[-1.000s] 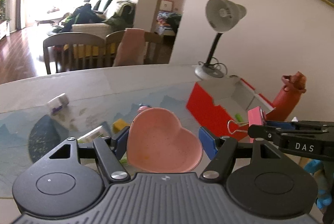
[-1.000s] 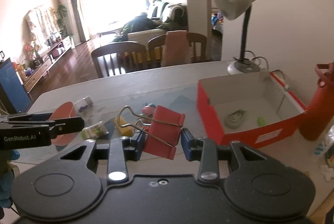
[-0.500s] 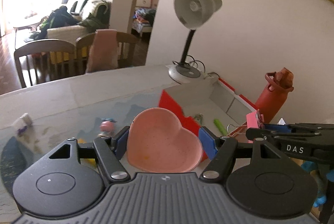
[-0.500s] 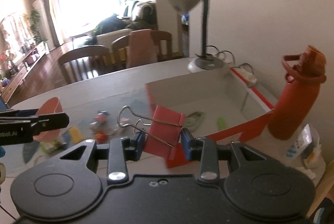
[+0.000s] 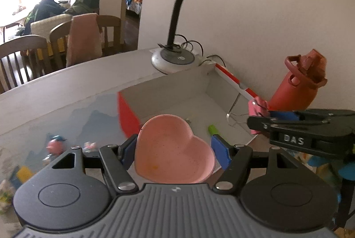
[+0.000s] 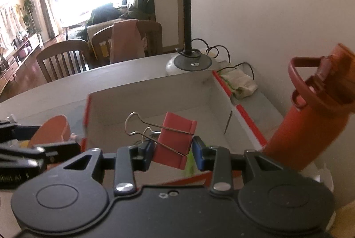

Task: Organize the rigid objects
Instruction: 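Carry the heart dish and binder clip in both tools into the red box, then open the right tool to drop the binder clip while the left tool lowers the heart dish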

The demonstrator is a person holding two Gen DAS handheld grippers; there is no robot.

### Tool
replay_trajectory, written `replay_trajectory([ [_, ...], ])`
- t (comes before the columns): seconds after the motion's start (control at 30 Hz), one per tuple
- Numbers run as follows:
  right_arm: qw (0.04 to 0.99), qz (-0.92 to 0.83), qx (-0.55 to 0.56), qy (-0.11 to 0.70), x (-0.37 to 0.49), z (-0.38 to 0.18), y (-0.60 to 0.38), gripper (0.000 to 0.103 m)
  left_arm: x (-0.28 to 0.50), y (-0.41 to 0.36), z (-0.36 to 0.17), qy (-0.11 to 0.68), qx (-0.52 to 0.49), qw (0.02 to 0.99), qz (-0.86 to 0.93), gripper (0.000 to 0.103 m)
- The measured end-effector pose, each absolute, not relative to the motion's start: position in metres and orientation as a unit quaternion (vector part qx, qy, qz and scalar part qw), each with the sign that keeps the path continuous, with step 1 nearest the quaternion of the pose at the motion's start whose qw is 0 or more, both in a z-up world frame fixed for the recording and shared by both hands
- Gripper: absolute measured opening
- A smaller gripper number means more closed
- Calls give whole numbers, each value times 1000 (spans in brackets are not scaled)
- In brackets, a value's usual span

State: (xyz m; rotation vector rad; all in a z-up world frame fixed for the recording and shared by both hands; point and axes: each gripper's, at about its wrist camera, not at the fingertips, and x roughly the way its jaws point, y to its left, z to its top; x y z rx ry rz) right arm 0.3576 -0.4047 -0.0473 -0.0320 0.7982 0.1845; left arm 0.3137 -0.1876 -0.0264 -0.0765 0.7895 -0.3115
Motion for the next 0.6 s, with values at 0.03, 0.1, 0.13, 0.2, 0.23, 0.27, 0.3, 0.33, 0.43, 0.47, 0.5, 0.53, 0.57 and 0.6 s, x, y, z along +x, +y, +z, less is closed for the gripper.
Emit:
replay_trajectory([
  [0.03, 915, 92, -16, 393, 366, -50, -408, 36, 320, -195, -29, 386, -35, 909, -151, 71],
  [0.1, 909, 101, -18, 405, 381, -58, -411, 36, 333, -208, -37, 395, -32, 906, -148, 71],
  [0.13, 907, 103, -23, 408, 387, -63, -411, 36, 340, -215, -41, 402, -31, 903, -147, 71],
  [0.2, 903, 108, -36, 413, 397, -71, -410, 36, 353, -226, -52, 416, -30, 898, -141, 71],
  [0.23, 902, 106, -41, 416, 403, -76, -409, 36, 360, -231, -57, 424, -29, 895, -139, 71],
  [0.27, 900, 105, -43, 421, 409, -81, -409, 36, 365, -235, -62, 431, -28, 891, -138, 71],
  [0.3, 898, 106, -43, 426, 415, -86, -410, 36, 369, -240, -67, 438, -26, 888, -135, 71],
  [0.33, 895, 106, -43, 431, 420, -90, -410, 36, 374, -245, -73, 447, -22, 884, -133, 71],
  [0.43, 885, 101, -46, 452, 433, -105, -413, 36, 384, -258, -88, 467, -11, 875, -128, 71],
  [0.47, 881, 99, -47, 460, 437, -110, -414, 36, 386, -262, -92, 472, -8, 872, -129, 71],
  [0.5, 877, 98, -47, 467, 441, -115, -416, 36, 389, -266, -96, 476, -5, 870, -129, 71],
  [0.53, 873, 96, -45, 476, 445, -121, -418, 36, 392, -269, -100, 482, -2, 867, -127, 71],
  [0.57, 870, 96, -40, 483, 448, -125, -420, 36, 396, -274, -104, 489, -1, 863, -126, 70],
  [0.6, 866, 98, -39, 489, 451, -128, -421, 36, 400, -276, -108, 496, -3, 859, -125, 70],
])
